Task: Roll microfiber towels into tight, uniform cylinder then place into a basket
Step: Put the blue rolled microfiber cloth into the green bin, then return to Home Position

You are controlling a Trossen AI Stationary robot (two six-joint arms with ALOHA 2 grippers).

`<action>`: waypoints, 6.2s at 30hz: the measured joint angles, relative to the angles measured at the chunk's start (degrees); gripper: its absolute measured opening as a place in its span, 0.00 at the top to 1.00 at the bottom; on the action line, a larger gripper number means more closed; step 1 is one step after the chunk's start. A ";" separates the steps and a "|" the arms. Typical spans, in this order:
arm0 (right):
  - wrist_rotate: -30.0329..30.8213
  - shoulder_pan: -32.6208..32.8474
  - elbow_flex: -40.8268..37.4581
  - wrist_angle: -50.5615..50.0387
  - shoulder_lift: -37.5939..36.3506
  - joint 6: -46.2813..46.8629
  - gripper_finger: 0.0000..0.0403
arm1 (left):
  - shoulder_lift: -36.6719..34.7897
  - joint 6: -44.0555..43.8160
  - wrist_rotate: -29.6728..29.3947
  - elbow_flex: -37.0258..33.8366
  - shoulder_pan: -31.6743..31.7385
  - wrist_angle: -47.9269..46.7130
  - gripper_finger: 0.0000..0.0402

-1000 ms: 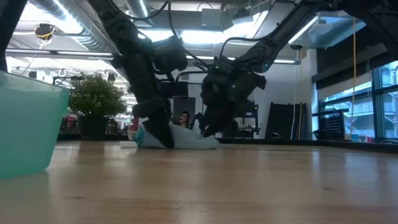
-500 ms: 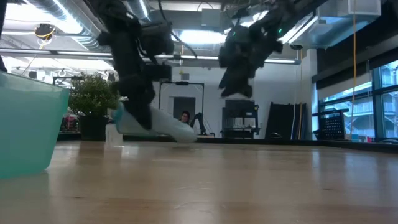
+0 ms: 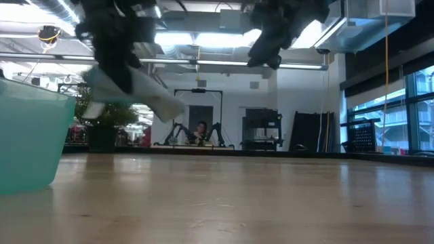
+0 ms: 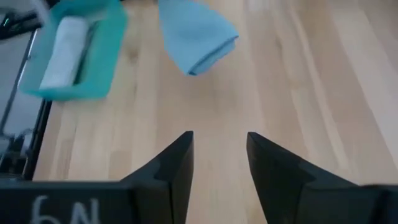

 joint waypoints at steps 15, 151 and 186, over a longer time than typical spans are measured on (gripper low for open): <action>-2.53 13.61 -0.09 18.07 -0.99 -6.40 0.63 | -6.78 -25.68 -0.78 0.03 -27.60 -4.02 0.88; -1.35 28.04 38.77 10.70 34.51 -1.47 0.63 | 12.95 -41.65 -1.62 1.28 -60.30 2.09 0.39; 2.67 29.15 38.69 20.06 34.46 13.14 0.63 | -3.46 -51.23 -6.36 1.28 -52.30 -7.67 0.60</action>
